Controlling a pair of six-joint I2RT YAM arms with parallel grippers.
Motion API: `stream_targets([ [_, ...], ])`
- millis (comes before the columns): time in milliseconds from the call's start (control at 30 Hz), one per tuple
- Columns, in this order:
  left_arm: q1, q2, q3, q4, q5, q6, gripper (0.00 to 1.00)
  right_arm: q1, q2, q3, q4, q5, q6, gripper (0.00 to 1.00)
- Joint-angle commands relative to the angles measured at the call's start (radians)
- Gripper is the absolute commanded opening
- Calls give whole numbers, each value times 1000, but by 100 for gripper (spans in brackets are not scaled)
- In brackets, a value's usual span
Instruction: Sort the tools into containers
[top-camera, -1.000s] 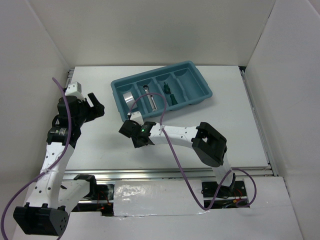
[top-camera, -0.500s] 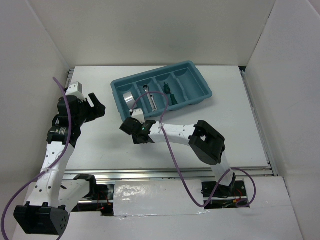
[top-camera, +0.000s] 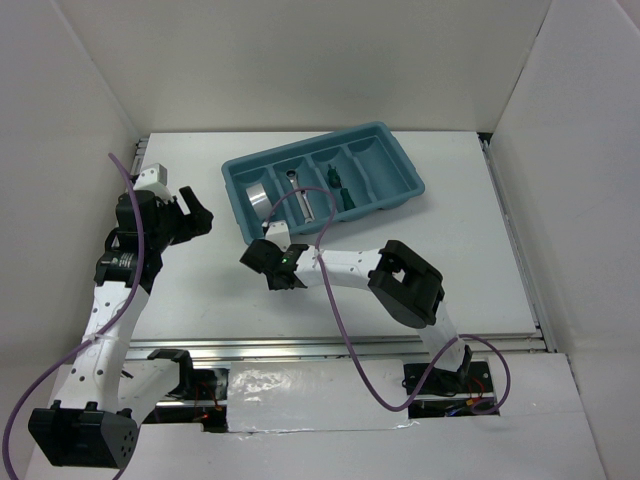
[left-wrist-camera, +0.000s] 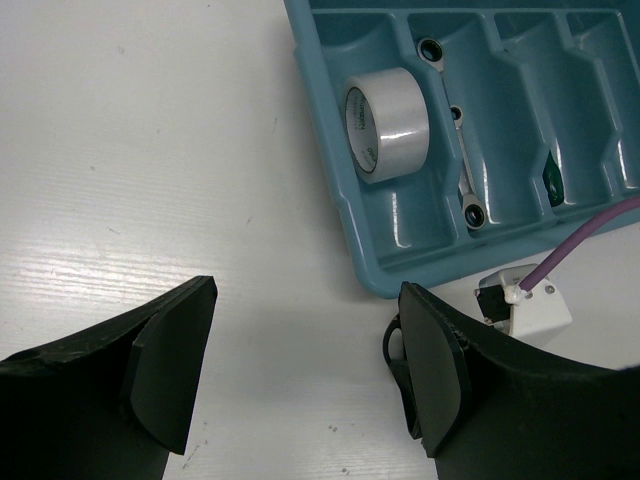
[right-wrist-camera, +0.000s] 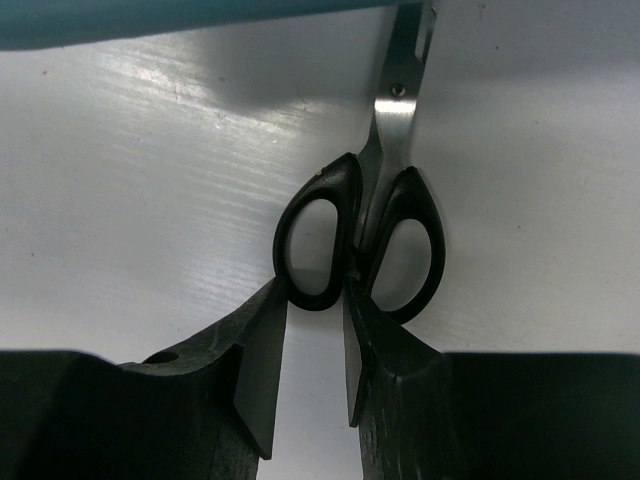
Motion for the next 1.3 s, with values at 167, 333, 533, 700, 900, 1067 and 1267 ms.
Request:
stream_targets([
  [167, 6, -2, 1, 51, 25, 23, 87, -15, -22, -48, 7, 16, 29, 35],
  [333, 4, 1, 14, 47, 20, 37, 87, -9, -103, -143, 39, -50, 37, 35],
  [533, 36, 1, 14, 48, 33, 32, 86, 30, -269, -239, 98, -26, 35, 36],
  [700, 36, 6, 10, 51, 43, 29, 87, 33, -300, -237, 88, 19, 23, 36],
  [900, 35, 9, 8, 51, 48, 31, 87, 33, -280, -233, 99, 49, -9, 36],
  [1067, 36, 12, 13, 53, 52, 29, 87, -1, -220, -217, 101, 22, -6, 36],
  [1267, 35, 7, 2, 57, 57, 35, 87, -35, -160, -197, 105, -15, -22, 36],
])
